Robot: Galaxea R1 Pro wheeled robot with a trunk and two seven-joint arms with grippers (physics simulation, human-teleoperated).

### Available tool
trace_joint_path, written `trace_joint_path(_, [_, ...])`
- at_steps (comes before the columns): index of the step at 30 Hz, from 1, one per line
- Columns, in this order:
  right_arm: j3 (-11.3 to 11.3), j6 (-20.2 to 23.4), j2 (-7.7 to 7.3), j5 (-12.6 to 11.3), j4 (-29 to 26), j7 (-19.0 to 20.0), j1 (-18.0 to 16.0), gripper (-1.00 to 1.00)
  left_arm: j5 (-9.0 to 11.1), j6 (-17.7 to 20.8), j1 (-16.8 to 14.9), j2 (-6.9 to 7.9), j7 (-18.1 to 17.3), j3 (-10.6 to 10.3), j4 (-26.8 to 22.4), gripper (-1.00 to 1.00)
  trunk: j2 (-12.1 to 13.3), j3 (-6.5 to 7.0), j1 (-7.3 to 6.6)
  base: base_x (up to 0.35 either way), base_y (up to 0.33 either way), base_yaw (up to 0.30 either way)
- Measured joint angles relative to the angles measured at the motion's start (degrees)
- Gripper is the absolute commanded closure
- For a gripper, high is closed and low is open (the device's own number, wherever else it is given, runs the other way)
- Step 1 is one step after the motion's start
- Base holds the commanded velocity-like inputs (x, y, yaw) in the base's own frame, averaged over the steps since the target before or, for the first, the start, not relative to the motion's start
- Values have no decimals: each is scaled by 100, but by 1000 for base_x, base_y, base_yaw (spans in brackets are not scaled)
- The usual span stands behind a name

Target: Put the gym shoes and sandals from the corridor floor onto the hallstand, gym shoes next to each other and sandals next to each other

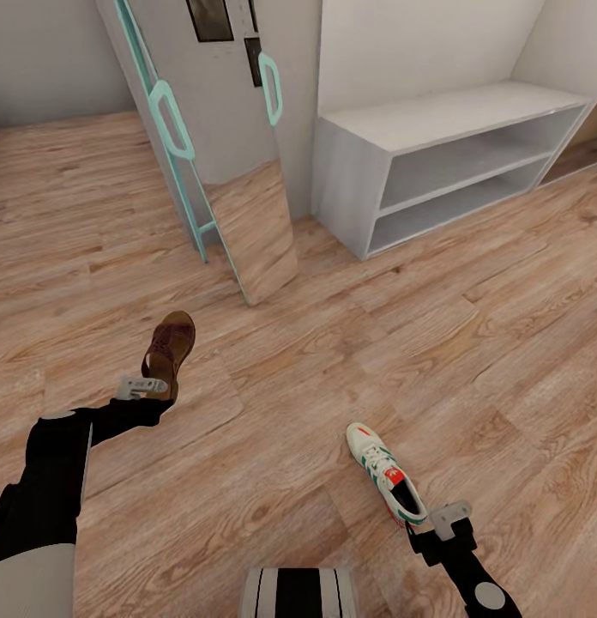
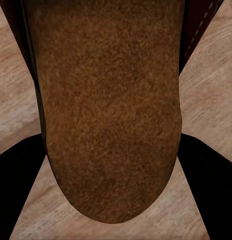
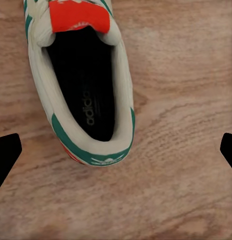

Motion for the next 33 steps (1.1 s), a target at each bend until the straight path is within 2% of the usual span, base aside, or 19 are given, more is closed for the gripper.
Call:
trace_joint_path(6, [-16, 0, 2, 2, -3, -1, 0, -100, -2, -1, 0, 0, 3, 0, 0, 100, 0, -22, 0, 0, 0, 0])
trace_joint_path(14, [-10, 0, 2, 3, -10, 1, 0, -100, -11, -1, 0, 0, 3, 0, 1, 100, -10, -270, 21, 0, 0, 0])
trace_joint_path(25, [-9, 0, 2, 4, -14, 1, 2, -100, -2, 0, 0, 0, 6, 0, 0, 100, -11, -318, 21, 0, 0, 0])
trace_joint_path(31, [-9, 0, -6, 5, -19, 1, 2, -100, -11, -2, 0, 5, 6, 0, 1, 100, -19, -496, 36, 0, 0, 0])
trace_joint_path(33, [-9, 0, -6, 6, -19, 1, 2, -100, -1, 0, 0, 7, 6, 0, -5, 100, -19, -505, 36, 0, 0, 0])
